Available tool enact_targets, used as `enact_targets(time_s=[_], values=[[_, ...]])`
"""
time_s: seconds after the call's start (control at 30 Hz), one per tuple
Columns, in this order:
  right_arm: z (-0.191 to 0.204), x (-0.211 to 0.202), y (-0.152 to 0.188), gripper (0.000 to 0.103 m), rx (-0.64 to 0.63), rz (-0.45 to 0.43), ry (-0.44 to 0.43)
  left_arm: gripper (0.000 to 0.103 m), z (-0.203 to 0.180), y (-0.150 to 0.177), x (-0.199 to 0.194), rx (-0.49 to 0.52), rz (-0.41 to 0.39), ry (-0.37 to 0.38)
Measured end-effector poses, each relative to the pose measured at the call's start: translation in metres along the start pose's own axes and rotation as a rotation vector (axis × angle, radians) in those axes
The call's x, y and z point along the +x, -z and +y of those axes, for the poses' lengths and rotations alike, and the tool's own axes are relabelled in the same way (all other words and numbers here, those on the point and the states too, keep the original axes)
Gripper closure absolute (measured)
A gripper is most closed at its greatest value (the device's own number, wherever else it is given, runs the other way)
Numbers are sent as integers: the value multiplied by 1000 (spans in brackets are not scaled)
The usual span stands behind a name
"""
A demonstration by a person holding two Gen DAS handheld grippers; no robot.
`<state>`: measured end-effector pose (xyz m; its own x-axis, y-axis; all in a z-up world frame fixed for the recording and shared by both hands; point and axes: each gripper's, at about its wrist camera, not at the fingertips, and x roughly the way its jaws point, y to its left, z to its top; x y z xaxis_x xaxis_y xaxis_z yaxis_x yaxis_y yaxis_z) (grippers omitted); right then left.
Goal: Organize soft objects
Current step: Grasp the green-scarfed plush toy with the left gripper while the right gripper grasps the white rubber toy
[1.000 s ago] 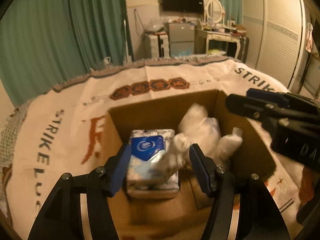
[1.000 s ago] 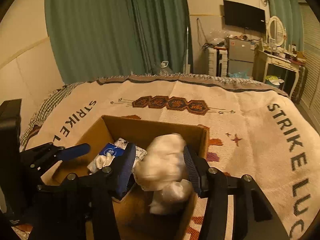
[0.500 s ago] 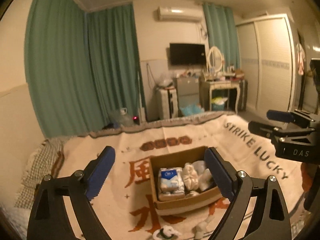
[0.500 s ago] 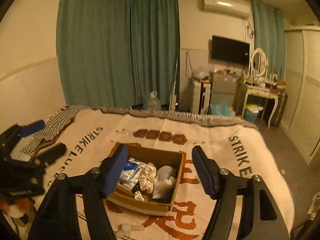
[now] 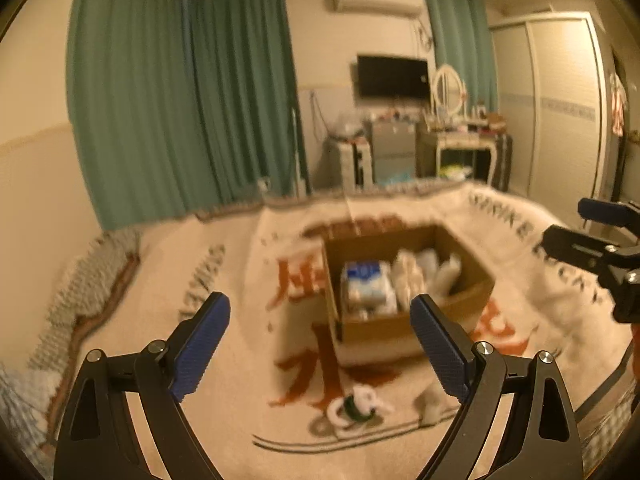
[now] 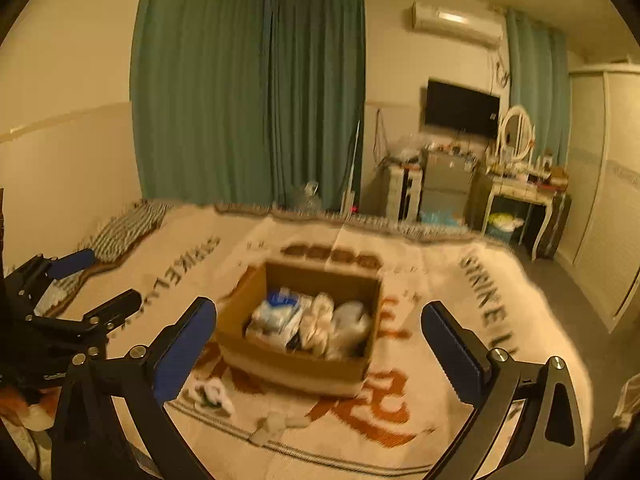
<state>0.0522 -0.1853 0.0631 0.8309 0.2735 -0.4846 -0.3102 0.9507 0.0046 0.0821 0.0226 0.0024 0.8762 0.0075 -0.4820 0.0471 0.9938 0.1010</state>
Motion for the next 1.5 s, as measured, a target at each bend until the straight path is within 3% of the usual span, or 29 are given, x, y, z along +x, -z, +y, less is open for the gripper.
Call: enact_targets(time_s=[0.3, 0.5, 0.6, 0.7, 0.77, 0.8, 0.9, 1.17, 1.37, 1.4, 1.5], values=[[-8, 101, 87, 0, 73, 222, -16, 11, -14, 76, 84, -9, 229, 44], [-24, 135, 116, 0, 154, 281, -25, 12, -30, 109, 113, 13, 351, 117], [-26, 143, 126, 0, 156, 301, -23, 12, -35, 116, 122, 30, 393, 110], [-21, 147, 136, 0, 132, 321, -13, 33, -36, 118, 129, 26, 424, 120], [-17, 149, 142, 0, 114, 338, -14, 40, -34, 119, 129, 12, 427, 141], [-14, 149, 145, 0, 105, 344, -14, 48, -34, 119, 128, 6, 423, 158], [-11, 147, 147, 0, 105, 343, -20, 54, -31, 117, 121, -8, 403, 167], [10, 148, 150, 4, 78, 350, -51, 56, -12, 107, 96, -84, 331, 151], [20, 169, 160, 17, 74, 408, -70, 56, -9, 109, 101, -82, 354, 148], [21, 171, 162, 27, 66, 416, -60, 56, -10, 110, 102, -78, 358, 146], [24, 169, 162, 43, 58, 411, -75, 56, -14, 111, 103, -64, 362, 147]])
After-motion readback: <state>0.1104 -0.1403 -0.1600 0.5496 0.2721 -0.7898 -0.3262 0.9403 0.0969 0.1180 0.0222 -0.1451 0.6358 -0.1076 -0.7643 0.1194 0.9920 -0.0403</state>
